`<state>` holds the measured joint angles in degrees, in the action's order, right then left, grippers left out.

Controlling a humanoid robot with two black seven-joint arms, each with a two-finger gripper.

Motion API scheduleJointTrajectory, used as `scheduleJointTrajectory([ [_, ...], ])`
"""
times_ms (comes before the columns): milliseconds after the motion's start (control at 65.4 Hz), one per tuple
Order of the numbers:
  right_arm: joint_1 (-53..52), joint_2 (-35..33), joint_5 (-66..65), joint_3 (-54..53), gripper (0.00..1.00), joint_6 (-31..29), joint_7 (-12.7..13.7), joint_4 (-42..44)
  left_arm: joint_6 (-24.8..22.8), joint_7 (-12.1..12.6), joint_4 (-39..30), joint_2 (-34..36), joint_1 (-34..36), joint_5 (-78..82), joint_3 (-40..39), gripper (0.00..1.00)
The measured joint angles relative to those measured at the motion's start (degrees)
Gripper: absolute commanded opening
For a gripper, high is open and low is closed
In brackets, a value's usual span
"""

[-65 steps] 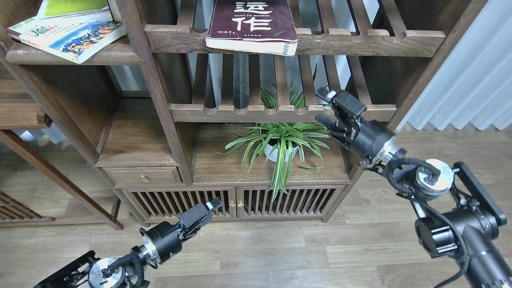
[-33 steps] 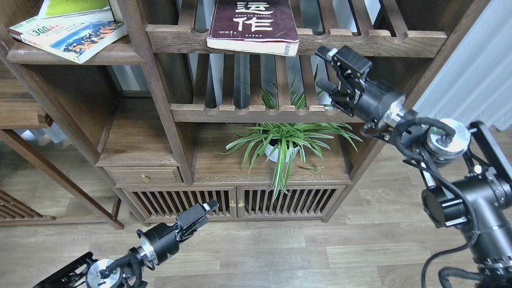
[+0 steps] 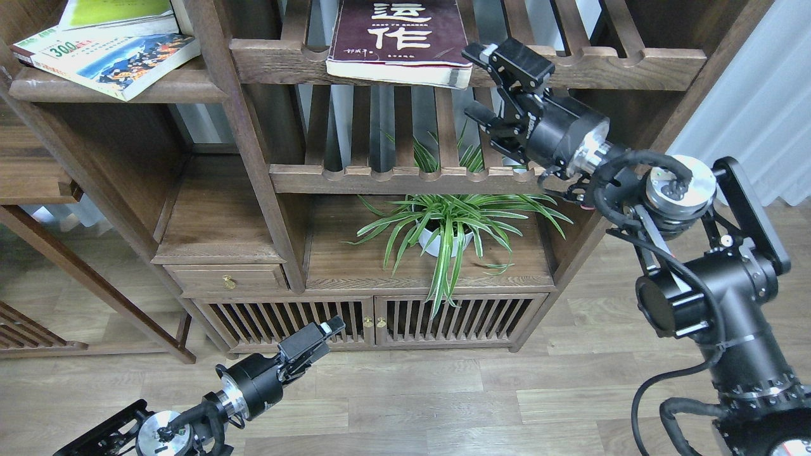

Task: Organize books on shelf
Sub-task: 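Raise the right gripper up to the maroon book on the top shelf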

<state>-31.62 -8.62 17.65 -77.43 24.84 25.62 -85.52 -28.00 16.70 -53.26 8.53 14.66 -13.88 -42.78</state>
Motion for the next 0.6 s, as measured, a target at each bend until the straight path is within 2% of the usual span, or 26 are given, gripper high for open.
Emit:
scheduleJointTrajectory([
  [336,-0.86,8.01,-6.42,1.67,0.99,2.3,-0.22,0.2,0.0,0.0,0.0,0.11,-0.18,0.0,-0.84,1.0],
  [596,-4.17,8.62,-7.49,1.93,0.99,3.1,-0.23,1.83,0.0,0.0,0.0,0.26,-1.29,0.0,-1.58,1.0],
])
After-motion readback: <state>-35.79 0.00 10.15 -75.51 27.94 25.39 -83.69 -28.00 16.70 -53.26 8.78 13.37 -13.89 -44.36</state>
